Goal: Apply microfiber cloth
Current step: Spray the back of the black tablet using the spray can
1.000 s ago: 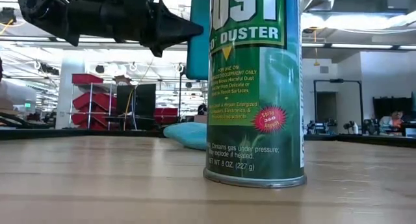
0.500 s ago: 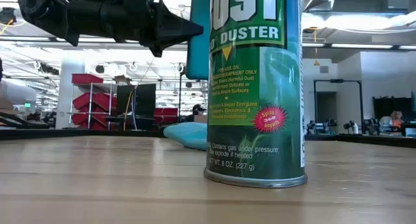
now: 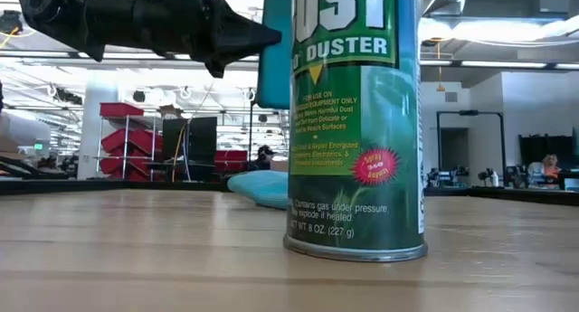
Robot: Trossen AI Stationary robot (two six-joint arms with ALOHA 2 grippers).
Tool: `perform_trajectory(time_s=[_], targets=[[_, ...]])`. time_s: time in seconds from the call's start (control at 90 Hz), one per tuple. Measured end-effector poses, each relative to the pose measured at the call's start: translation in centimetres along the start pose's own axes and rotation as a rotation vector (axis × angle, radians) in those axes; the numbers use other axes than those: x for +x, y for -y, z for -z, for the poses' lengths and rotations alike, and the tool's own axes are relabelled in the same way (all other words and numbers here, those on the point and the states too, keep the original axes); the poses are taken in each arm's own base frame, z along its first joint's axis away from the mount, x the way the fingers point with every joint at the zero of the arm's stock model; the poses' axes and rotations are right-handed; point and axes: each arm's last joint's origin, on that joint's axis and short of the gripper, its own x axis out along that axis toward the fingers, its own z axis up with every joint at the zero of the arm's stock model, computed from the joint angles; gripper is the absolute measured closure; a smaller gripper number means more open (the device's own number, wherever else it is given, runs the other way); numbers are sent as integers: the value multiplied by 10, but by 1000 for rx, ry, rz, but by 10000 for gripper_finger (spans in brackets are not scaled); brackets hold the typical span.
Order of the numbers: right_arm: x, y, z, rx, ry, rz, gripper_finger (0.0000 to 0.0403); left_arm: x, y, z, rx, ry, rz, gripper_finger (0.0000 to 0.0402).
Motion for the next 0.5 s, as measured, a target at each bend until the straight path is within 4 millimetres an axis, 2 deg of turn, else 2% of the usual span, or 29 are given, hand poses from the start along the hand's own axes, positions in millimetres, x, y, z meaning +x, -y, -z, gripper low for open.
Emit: perform_trajectory(time_s=[0.1, 0.167, 0.311, 0.5], targets=[[15, 1, 6, -3, -54, -8, 403, 0, 0, 0, -4, -2, 2, 397], [18, 1, 6, -5, -72, -3, 403, 0, 0, 1, -4, -5, -1, 397], [10, -2, -1, -24, -63, 14, 403, -1, 3, 1, 7, -5, -7, 397], [-9, -5, -11, -45, -45, 99, 403, -6, 7, 0, 46, -15, -123, 397]])
